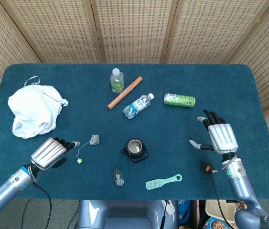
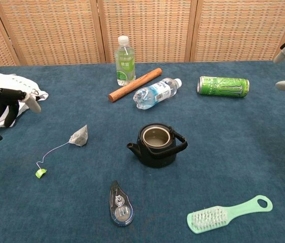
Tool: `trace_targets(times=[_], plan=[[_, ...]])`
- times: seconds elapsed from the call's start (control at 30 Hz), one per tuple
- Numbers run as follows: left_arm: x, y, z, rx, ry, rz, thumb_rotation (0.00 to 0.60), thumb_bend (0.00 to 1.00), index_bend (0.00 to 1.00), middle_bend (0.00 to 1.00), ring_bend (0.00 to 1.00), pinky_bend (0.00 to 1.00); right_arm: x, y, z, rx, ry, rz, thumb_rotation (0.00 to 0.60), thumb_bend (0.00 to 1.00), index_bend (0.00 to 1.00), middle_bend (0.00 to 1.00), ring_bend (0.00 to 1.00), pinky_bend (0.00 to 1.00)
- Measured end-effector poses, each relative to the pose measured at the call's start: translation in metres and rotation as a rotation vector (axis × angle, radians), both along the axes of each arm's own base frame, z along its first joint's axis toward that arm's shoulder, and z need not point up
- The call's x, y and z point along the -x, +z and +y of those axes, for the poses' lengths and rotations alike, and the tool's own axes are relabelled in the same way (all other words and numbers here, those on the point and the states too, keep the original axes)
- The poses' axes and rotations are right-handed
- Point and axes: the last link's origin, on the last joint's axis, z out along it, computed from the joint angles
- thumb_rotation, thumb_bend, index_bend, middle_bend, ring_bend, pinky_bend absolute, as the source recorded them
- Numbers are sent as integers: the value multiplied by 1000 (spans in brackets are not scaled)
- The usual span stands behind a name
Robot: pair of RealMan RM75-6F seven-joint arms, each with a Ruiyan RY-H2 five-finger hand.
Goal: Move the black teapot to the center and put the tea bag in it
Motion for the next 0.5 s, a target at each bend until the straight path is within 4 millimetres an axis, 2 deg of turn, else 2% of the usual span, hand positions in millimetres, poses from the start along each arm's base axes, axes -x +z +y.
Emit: trace_targets(times=[0.27, 0.5], plan=[[5, -28, 2, 25, 27, 74, 600, 357, 336, 706, 664, 720, 3, -4, 0, -15, -8, -7, 214, 366, 252, 146, 140, 302], [8, -47, 5, 48, 70, 102, 600, 357, 374, 733, 690, 732, 8, -4, 1, -21, -23, -12, 213, 366, 252, 147, 140, 302]])
